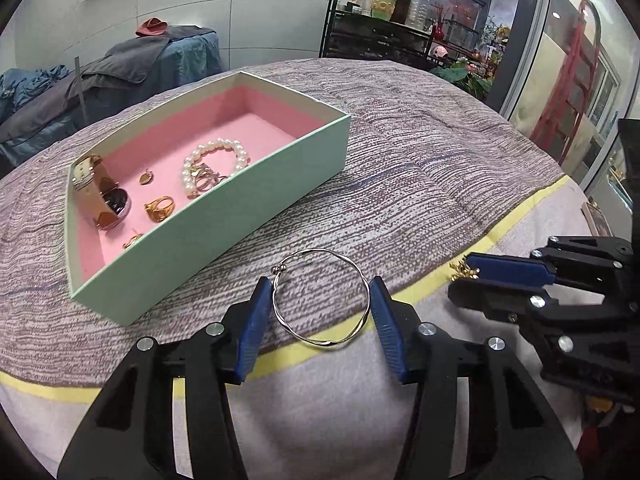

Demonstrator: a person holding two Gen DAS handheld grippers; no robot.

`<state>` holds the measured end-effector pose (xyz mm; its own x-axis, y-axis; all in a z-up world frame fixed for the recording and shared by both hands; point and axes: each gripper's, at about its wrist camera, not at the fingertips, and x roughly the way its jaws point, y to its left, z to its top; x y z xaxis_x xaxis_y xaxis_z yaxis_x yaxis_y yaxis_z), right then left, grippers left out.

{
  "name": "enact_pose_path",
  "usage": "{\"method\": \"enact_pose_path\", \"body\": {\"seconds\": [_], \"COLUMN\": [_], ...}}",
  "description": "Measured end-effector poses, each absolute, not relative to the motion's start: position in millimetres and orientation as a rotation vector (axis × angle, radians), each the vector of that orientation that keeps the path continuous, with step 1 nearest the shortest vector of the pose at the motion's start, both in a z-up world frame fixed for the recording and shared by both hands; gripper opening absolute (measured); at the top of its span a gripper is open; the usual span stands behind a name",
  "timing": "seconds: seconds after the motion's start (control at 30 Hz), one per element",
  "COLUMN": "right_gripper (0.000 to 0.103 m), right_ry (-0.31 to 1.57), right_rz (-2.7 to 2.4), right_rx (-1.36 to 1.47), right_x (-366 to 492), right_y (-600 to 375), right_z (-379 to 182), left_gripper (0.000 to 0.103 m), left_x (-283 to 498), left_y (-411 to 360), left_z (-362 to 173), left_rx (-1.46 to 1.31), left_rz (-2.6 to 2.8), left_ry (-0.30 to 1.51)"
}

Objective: Organize jewelry
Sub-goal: 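Carry the silver hoop and gold charm into the pink box and release both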

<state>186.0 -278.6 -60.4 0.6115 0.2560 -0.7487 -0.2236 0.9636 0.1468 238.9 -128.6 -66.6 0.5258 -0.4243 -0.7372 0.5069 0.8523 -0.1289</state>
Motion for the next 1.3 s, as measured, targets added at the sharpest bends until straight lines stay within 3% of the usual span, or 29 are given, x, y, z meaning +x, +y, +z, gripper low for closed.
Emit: {"method": "enact_pose_path", "body": {"seconds": [0.7,0.9,1.3], "right_gripper": [0.018,0.018,0.018], "right_ry": [0.825,0.791,0.778], "right_rz": [0.407,0.435,0.427], "right_rx": [-0.002,-0.026,-0.144], "right_x": [201,219,278], "right_y": [-236,-222,-197], "right_z": [-33,-14,-5], "left_gripper": [0.050,0.050,0.050], "left_x": [221,248,345], "left_y": [-67,-58,-51], "left_z": [-19,-2,-11], "left_rx": [0.078,0.096,0.075], "left_rz": [-0.528,-0.499,-0.447], "left_ry": [0.739,0.713,0.833]}}
